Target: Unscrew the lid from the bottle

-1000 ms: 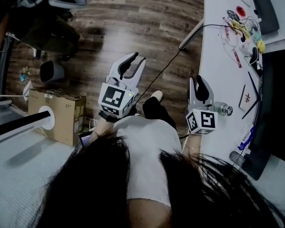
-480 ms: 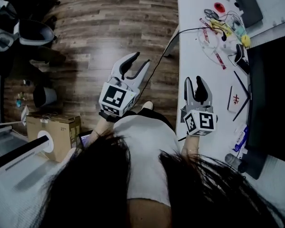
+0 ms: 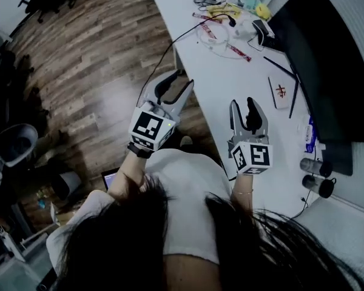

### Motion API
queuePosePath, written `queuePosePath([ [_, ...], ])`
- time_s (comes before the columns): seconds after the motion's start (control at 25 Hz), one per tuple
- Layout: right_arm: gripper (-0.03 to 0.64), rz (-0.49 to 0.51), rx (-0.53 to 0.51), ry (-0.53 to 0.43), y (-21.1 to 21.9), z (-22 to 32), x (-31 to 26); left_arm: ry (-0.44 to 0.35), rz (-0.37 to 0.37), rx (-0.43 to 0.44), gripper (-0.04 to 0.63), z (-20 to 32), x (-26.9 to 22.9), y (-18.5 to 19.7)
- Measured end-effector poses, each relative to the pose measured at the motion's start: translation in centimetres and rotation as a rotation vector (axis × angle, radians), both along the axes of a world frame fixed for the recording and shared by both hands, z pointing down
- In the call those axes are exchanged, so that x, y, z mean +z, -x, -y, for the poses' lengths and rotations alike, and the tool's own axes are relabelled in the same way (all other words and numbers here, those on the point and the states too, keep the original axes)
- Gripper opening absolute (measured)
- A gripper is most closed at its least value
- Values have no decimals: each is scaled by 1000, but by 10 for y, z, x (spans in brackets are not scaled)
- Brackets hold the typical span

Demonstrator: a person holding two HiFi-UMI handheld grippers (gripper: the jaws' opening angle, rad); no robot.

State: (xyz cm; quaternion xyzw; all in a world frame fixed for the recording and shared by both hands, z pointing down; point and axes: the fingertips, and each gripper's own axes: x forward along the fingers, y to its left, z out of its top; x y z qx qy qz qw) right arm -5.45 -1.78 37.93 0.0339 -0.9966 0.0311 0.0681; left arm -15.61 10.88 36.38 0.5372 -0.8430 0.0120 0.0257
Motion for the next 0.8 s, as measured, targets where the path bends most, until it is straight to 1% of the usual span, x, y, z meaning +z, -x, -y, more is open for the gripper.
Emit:
queuePosePath([
  [0.24,182,-19,327,-2,-35,58,4,11,-2,351,166,91,2,0],
  [0.4,195,-17,589,2,-66,84,2,16,1,606,166,142,2,-14],
  [0.56,207,-9,814,8,-103,94,3,23,0,834,167,182,5,-39],
  [0.68,219,-23,947,7,-131,97,6,32,0,982,167,205,10,-63],
  [0.8,224,-34,1061,20,-159,95,10,42,-9,1111,169,220,15,-90],
])
